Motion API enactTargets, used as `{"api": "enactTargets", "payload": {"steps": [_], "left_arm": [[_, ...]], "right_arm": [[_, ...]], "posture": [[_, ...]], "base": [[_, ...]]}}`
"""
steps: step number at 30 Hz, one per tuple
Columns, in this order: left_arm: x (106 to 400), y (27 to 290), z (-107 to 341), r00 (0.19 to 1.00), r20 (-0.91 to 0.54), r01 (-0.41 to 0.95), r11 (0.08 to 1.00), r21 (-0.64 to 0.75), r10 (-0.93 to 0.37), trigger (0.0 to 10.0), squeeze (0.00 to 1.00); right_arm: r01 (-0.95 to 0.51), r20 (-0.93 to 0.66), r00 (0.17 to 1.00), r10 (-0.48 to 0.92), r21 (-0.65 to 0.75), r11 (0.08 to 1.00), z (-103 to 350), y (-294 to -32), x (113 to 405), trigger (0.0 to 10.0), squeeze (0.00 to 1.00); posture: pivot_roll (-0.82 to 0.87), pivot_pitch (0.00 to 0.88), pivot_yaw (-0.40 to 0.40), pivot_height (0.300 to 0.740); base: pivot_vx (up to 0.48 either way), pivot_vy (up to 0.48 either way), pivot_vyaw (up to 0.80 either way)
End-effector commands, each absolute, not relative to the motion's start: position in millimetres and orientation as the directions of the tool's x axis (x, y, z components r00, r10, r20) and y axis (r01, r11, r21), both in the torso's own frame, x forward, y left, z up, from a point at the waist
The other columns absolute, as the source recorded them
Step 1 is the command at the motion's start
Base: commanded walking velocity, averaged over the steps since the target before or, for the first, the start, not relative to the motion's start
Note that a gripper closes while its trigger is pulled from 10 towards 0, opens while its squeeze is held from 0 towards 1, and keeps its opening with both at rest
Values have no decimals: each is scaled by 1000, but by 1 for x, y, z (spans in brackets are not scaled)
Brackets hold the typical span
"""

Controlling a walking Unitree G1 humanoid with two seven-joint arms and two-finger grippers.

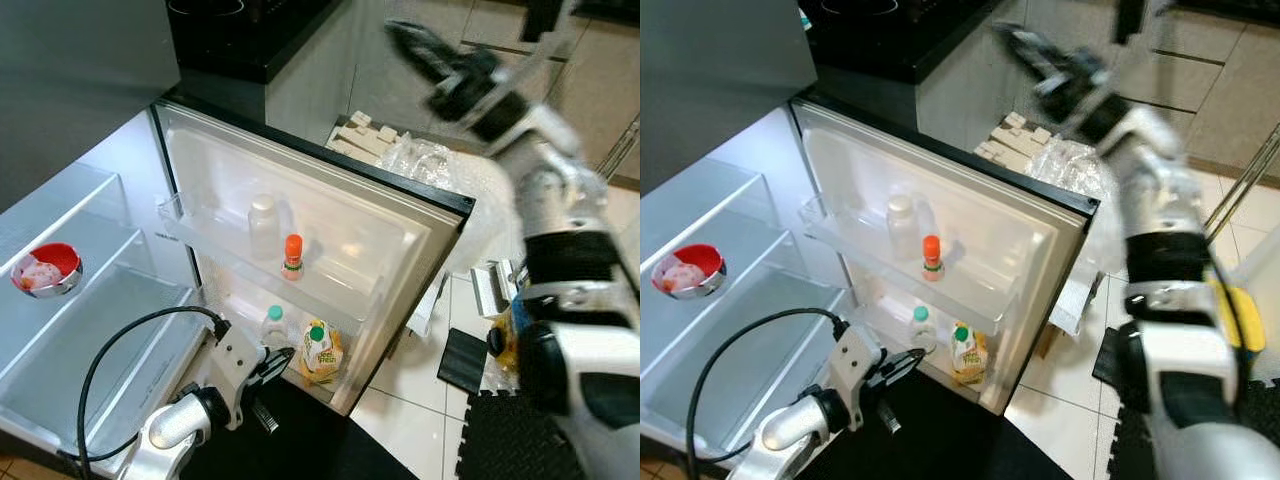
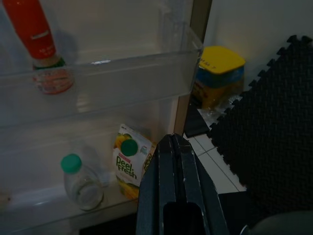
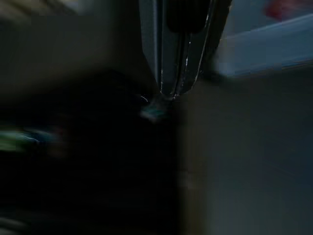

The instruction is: Restocking fridge

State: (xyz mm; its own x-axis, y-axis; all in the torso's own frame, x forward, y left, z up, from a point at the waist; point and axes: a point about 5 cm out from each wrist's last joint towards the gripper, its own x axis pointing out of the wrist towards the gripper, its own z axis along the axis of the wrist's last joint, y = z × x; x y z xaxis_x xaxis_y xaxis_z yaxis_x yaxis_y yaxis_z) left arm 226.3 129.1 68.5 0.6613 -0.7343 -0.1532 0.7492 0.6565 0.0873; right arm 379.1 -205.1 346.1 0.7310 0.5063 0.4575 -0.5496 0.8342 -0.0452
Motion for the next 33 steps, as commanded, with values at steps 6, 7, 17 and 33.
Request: {"api": "enactTargets", "payload": {"steps": [6,7,17,33], "left_arm": [[227,122,79,645,-97,764,643,56,-758,10000,0],[227,122,79,645,-97,764,643,56,-758,10000,0],[225,119,84,589,-92,808,589,29,-803,10000,0],[215,121,78,533,-158,842,540,1,-831,10000,0]], "right_arm": [[-366,275,889,367,-57,929,301,-256,381,10000,0],[-366,275,889,367,-57,929,301,-256,381,10000,0],[-242,38,970,241,44,969,210,-296,368,10000,0],[-547,93,837,539,170,820,170,-238,365,10000,0]], "posture": [[-127,67,-51,736],[-127,67,-51,736],[-132,67,-38,736],[-121,72,-37,736]], "base": [[0,0,0],[0,0,0],[0,0,0],[0,0,0]]}}
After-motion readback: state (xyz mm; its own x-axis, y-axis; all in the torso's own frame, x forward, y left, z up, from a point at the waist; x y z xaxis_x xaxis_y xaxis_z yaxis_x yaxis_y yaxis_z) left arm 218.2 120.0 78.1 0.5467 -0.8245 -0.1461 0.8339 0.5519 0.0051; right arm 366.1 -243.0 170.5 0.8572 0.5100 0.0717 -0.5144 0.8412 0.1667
